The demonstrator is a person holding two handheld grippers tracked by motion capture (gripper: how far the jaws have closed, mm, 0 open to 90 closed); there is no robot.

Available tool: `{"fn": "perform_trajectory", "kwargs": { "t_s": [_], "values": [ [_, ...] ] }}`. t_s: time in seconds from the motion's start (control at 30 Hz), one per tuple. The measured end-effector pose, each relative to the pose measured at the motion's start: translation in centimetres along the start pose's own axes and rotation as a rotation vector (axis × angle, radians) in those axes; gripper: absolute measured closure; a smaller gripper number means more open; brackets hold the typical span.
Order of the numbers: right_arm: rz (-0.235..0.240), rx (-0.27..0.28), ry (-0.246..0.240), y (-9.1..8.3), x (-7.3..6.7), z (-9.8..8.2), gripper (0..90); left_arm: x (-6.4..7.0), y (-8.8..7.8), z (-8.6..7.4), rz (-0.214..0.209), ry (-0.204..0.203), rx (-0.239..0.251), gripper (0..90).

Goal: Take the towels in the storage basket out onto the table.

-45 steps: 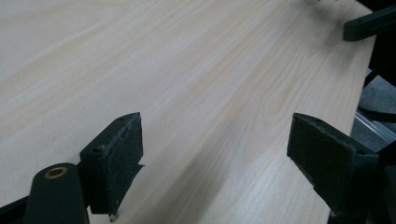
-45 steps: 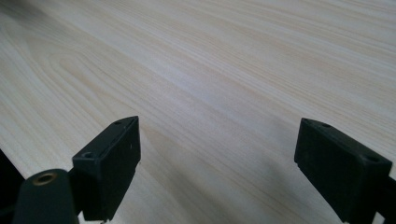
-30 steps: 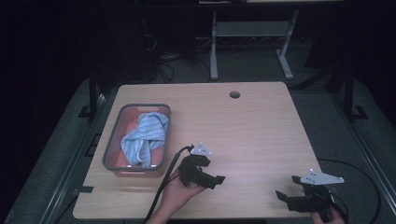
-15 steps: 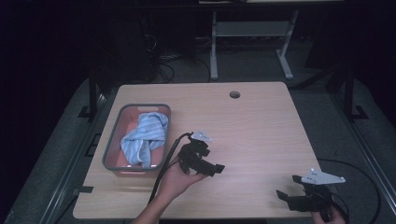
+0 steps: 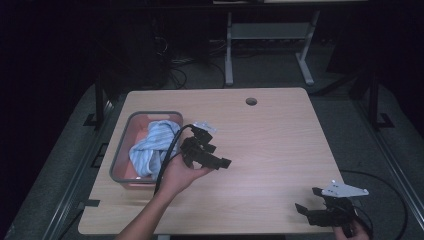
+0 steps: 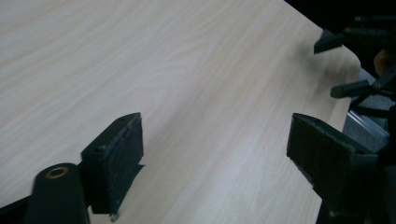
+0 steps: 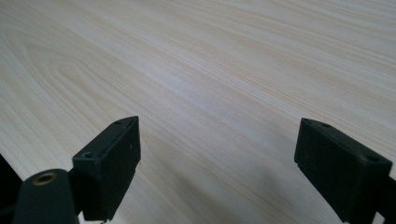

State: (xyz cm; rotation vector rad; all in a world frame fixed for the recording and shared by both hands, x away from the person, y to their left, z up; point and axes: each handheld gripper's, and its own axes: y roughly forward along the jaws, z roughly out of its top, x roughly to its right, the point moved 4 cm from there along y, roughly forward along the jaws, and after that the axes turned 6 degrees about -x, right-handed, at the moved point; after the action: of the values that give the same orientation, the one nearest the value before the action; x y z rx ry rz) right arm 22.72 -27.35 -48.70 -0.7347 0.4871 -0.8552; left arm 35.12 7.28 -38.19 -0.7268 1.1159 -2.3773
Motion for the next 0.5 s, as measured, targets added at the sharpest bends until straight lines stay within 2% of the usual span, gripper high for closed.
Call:
{"fn": "perform_trajectory", "kwargs": {
  "t_s": [0.03, 0.13, 0.17, 0.37, 0.5],
  "values": [
    [0.001, -0.001, -0.003, 0.1, 0.0, 0.0, 14.0, -0.6, -0.5, 0.0, 0.007, -0.010, 0.007, 19.7],
    [0.002, -0.003, 0.000, 0.2, 0.0, 0.0, 14.0, -1.2, -0.9, -0.1, 0.006, -0.023, 0.015, 19.8],
    [0.001, -0.002, -0.002, 0.2, 0.1, 0.1, 14.0, -1.9, -1.3, -0.2, 0.022, -0.027, -0.001, 19.8],
    [-0.001, -0.001, 0.001, 0.2, 0.2, 0.1, 14.0, -3.1, -2.7, -0.5, 0.028, -0.076, 0.030, 21.2],
    [-0.002, -0.002, -0.001, 0.2, 0.2, 0.1, 14.0, -3.9, -3.7, -0.7, 0.041, -0.089, 0.032, 21.2]
  ]
}}
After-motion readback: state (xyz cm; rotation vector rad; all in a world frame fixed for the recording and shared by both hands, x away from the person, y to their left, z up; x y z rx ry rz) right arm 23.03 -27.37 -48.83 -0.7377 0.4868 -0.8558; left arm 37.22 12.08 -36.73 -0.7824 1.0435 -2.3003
